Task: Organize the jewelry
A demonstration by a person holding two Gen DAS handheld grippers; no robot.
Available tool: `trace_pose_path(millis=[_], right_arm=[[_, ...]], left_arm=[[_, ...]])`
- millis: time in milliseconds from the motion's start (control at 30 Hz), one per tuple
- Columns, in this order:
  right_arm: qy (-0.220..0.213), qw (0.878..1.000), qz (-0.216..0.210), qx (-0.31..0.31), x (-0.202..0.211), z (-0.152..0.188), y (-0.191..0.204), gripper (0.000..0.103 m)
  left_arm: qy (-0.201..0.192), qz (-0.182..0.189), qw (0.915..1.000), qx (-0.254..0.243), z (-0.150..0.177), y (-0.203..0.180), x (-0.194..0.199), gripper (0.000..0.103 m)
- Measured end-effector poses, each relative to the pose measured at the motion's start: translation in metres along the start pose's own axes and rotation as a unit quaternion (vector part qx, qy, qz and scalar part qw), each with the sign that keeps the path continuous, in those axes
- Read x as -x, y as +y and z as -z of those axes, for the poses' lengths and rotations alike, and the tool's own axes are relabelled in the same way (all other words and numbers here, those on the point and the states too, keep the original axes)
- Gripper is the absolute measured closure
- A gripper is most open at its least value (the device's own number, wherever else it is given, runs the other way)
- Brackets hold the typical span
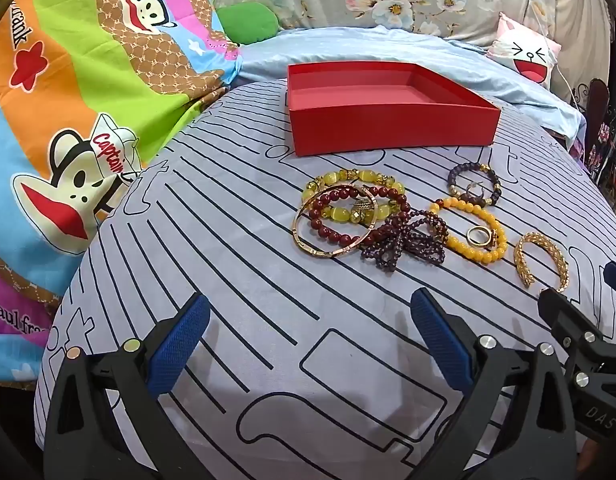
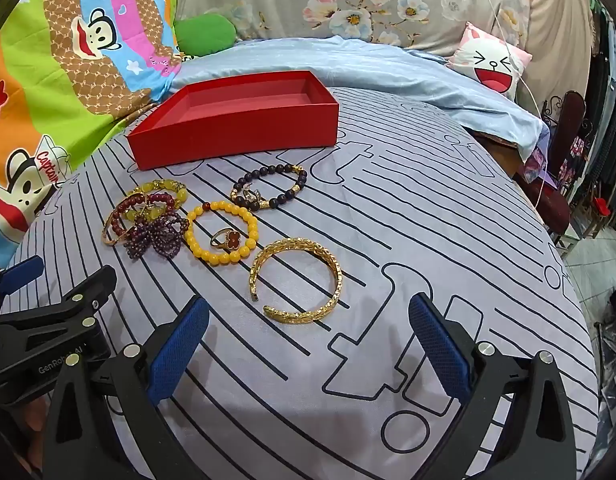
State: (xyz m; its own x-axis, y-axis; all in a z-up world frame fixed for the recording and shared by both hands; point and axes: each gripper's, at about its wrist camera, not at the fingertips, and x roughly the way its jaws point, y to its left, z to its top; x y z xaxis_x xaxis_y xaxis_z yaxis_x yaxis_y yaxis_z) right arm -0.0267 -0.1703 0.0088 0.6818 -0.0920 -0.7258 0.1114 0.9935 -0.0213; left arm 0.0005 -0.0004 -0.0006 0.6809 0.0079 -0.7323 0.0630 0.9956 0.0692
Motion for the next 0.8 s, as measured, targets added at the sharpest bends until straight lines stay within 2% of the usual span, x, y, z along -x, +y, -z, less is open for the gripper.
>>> trace_pose_path(millis=[800], right_arm=[[0.001,1.000,0.000,0.000,0.0000,-0.0005,0.0000,0.007]], left_arm=[[-0.005,0.005,1.0000,0.002,0.0007,-0.0007,0.0022,0.007]])
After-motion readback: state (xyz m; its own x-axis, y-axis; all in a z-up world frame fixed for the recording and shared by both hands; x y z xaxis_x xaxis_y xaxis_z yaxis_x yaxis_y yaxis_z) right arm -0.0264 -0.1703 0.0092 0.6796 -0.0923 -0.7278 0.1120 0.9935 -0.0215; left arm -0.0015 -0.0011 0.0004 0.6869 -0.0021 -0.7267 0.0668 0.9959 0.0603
